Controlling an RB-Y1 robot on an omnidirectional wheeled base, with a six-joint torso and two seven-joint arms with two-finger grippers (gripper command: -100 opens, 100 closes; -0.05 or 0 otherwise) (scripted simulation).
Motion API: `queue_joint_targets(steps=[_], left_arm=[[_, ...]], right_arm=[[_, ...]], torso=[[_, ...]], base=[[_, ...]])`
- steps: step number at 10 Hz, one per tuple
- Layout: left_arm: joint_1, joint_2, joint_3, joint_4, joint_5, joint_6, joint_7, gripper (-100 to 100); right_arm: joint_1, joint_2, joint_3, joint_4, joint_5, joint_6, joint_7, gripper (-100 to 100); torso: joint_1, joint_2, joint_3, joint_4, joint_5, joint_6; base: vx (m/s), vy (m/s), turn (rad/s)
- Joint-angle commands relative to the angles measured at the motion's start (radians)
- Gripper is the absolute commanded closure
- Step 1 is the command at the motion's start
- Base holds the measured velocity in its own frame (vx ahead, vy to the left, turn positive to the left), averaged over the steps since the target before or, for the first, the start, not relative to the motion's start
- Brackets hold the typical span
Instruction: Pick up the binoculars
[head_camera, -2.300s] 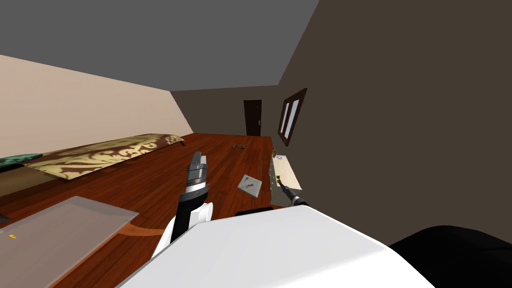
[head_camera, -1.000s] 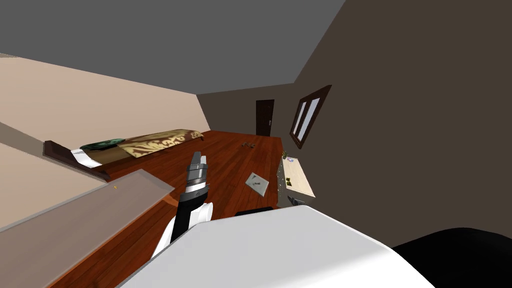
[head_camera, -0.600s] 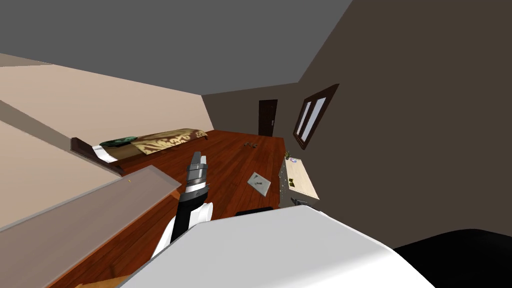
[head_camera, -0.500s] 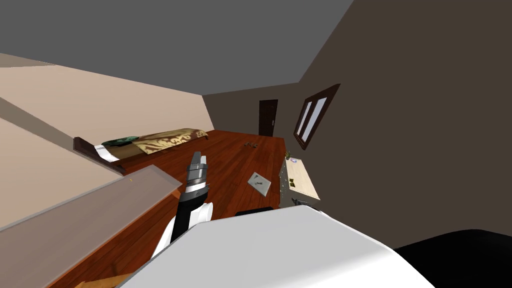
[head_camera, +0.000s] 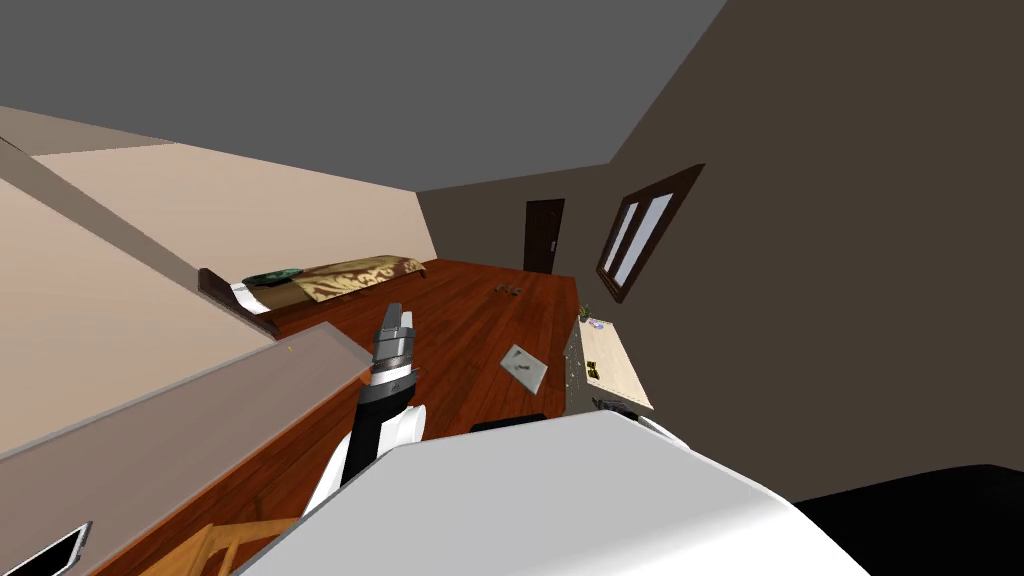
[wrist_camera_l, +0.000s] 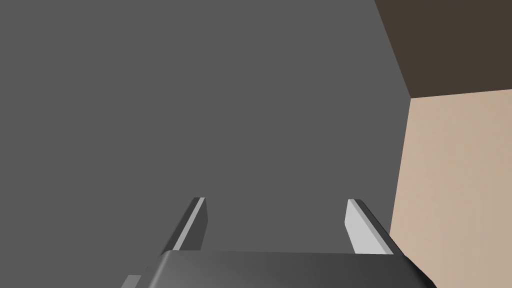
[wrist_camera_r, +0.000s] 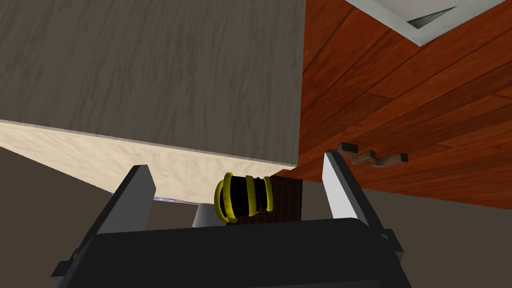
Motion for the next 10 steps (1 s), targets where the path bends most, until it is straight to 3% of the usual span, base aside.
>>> queue_joint_targets(steps=[1,4,5,6,8,9,10], left_arm=[[0.000,0.000,0.000,0.000,0.000,0.000,0.000,0],[0.000,0.000,0.000,0.000,0.000,0.000,0.000,0],[0.000,0.000,0.000,0.000,0.000,0.000,0.000,0],[0.000,0.000,0.000,0.000,0.000,0.000,0.000,0],[0.000,0.000,0.000,0.000,0.000,0.000,0.000,0],[0.000,0.000,0.000,0.000,0.000,0.000,0.000,0],[0.000,0.000,0.000,0.000,0.000,0.000,0.000,0]], right_arm=[[-0.026,-0.018,0.011,0.033,0.009,0.024,0.020,-100],[-0.082,-0.049,0.021,0.101,0.035,0.060,0.056,-100],[-0.082,-0.049,0.021,0.101,0.035,0.060,0.056,-100],[-0.109,-0.058,0.024,0.114,0.043,0.068,0.066,-100],[-0.103,-0.067,0.037,0.104,0.030,0.074,0.058,-100],[-0.105,-0.065,0.034,0.108,0.033,0.070,0.061,0],[-0.098,-0.056,0.023,0.106,0.036,0.040,0.106,-100]], torso=[[0.000,0.000,0.000,0.000,0.000,0.000],[0.000,-0.002,-0.001,0.000,0.000,0.000],[0.000,-0.004,-0.002,-0.001,0.000,0.000],[-0.001,-0.004,-0.003,-0.001,0.000,0.000],[-0.001,-0.007,-0.004,-0.002,0.000,0.000],[-0.001,-0.003,-0.002,-0.001,0.000,0.001],[-0.001,-0.001,-0.001,0.000,0.000,0.001]], base=[[0.025,0.032,0.132],[0.056,0.031,0.130],[0.081,0.018,0.072],[0.133,0.006,0.169],[0.082,0.000,0.044],[0.010,0.000,0.001],[0.075,-0.041,-0.336]])
